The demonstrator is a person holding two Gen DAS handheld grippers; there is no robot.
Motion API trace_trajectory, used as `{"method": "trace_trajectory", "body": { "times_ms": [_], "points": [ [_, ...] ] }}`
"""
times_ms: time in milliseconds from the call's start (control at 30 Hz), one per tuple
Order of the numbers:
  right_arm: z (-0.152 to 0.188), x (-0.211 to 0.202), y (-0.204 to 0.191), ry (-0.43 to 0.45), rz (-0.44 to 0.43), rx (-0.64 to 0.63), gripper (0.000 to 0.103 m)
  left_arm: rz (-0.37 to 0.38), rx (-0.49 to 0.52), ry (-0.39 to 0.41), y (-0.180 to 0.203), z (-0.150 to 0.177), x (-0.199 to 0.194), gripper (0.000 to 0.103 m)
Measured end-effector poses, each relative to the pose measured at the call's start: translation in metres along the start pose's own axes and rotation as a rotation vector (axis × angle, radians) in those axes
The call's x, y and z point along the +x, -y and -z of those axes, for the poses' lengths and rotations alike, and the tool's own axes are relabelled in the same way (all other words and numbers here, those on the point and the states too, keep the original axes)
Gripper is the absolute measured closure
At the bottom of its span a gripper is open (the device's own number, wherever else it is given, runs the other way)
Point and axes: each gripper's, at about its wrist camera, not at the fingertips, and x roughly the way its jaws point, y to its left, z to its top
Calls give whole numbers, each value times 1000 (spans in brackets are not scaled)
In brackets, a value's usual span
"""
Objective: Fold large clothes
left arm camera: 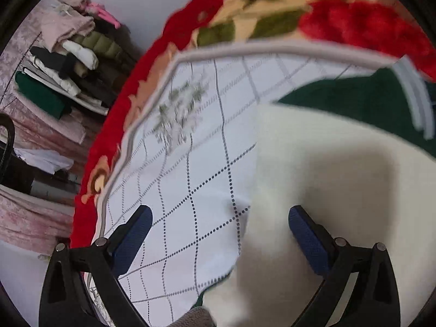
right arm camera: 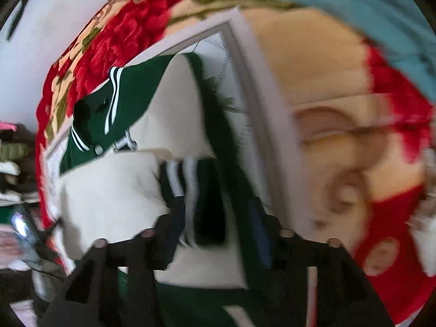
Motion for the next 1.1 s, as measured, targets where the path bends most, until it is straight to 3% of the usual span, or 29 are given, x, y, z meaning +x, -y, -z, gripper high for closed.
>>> {"method": "trace_trajectory", "body": {
  "times_ms": [100, 200, 300, 367, 400, 433, 567, 667, 800, 900, 1000, 1067, 1100],
  "points": [
    [40, 4, -9, -88, 123, -154, 51, 31, 22, 51, 2, 23, -46, 1],
    [74, 23, -19, -161, 179, -261, 51, 116, 83, 25, 29, 65, -77, 1],
    [84, 42, -27, -176, 208, -306, 51, 163, 167, -44, 72, 104, -75, 1],
    [82, 53, -28, -158, 284, -327, 53, 135, 222, -58, 101, 122, -65, 1],
    [78, 54, -24, -137, 330, -300, 63, 104, 259, -65, 115, 130, -57, 1],
    [73, 51, -14, -116, 332, -249, 66, 87, 284, -81, 126, 137, -46, 1],
    [59, 39, 47, -98, 213, 110, 66, 114, 273, -67, 126, 137, -39, 0],
    [60, 46, 73, -166, 113, 310, 58, 153, 246, -112, 112, 130, -39, 0],
    [68, 10, 37, -118, 202, 205, 55, 182, 175, -127, 68, 123, -52, 0],
    [100, -14, -23, -96, 156, 68, 55, 147, 161, -116, 35, 133, -61, 0],
    [136, 18, -78, -245, 11, 1, 55, 90, 209, -135, 11, 160, -50, 0],
    [171, 59, -108, -375, -85, 7, 55, 84, 237, -172, 5, 176, -38, 0],
    [201, 66, -104, -404, -91, -2, 54, 83, 246, -185, 1, 184, -32, 0]
  ]
}}
